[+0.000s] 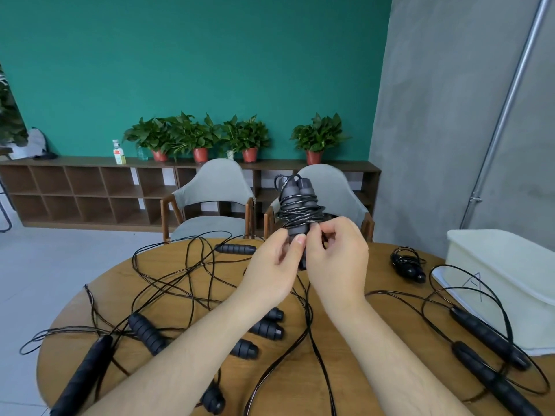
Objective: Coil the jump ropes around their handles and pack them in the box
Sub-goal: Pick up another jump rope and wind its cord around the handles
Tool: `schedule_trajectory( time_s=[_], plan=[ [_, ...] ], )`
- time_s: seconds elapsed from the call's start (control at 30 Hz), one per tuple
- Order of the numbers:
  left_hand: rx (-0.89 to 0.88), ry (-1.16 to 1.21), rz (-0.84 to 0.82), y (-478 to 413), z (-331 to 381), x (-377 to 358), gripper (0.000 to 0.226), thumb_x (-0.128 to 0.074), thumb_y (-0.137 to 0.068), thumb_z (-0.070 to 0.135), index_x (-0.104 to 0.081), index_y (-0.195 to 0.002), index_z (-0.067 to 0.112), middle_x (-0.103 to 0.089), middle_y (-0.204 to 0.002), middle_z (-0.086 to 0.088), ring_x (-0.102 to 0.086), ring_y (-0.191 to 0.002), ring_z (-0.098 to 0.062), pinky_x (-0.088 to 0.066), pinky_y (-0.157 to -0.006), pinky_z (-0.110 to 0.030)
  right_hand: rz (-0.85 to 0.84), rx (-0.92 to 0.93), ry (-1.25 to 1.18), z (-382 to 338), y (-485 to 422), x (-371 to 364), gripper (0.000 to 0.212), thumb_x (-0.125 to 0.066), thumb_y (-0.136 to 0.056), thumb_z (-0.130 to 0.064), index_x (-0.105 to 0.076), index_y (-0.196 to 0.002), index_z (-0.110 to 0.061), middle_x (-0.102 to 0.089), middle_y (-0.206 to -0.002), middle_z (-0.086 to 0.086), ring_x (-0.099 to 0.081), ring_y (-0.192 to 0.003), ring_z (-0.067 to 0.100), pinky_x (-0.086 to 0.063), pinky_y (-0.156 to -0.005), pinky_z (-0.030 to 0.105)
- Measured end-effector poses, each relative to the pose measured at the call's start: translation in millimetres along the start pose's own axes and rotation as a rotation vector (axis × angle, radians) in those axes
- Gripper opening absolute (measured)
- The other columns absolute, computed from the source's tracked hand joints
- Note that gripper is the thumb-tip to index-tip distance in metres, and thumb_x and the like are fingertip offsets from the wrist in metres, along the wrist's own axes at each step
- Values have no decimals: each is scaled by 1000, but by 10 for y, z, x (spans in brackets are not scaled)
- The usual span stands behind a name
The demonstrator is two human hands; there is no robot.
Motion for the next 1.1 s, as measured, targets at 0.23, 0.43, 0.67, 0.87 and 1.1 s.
schedule_trajectory(
  time_s=[0.23, 0.43, 0.67, 0.87, 1.1],
  plan=[
    [13, 14, 34, -21, -10, 88, 26, -46, -106, 36, -61, -92, 20, -66, -79, 10, -59, -69, -5, -50, -64, -22, -96, 77, -130, -55, -8, -38, 11, -66, -95, -14, -69, -85, -12, -56, -84, -6, -54, -83, 6, -43, -71, 14],
    [83, 89, 20, -51, -134, 229, 55, -43, -95, 65, -65, -113, 18, -71, -106, -12, -68, -99, -29, -54, -90, -59, -318, 61, -233, -108, -22, -25, 17, -63, -98, -18, -76, -108, -22, -57, -101, -10, -56, -100, 5, -46, -81, 12],
    [164, 329, -35, -21, -192, 196, 35, -48, -105, 33, -68, -125, 13, -73, -120, -6, -69, -114, -22, -54, -101, -49, -264, -163, -371, 24, -12, 69, 26, -79, -86, -22, -61, -104, -27, -63, -99, -7, -61, -87, 11, -54, -75, 23],
    [196, 692, -114, -23, -36, 145, 35, -39, -107, 12, -57, -137, 7, -66, -134, -11, -63, -125, -28, -55, -97, -43, -558, -365, -497, 99, 36, -65, 48, -61, -92, -47, -47, -136, -32, -62, -130, -9, -62, -117, 7, -54, -98, 32],
    [256, 27, -15, -114, 158, 202, 70, -28, -88, 77, -73, -87, 23, -77, -87, -6, -68, -70, -3, -56, -76, -27, -478, -301, -527, 48, 18, -62, 32, -59, -99, -32, -66, -124, -14, -75, -108, -1, -71, -100, 7, -56, -87, 24]
  ],
)
Point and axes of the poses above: each hand's wrist, its own y-axis away from the middle knuckle, its own x-axis out of the back of the hand, z = x × y, the point moved 4 cm from there along -y, towards the middle knuckle
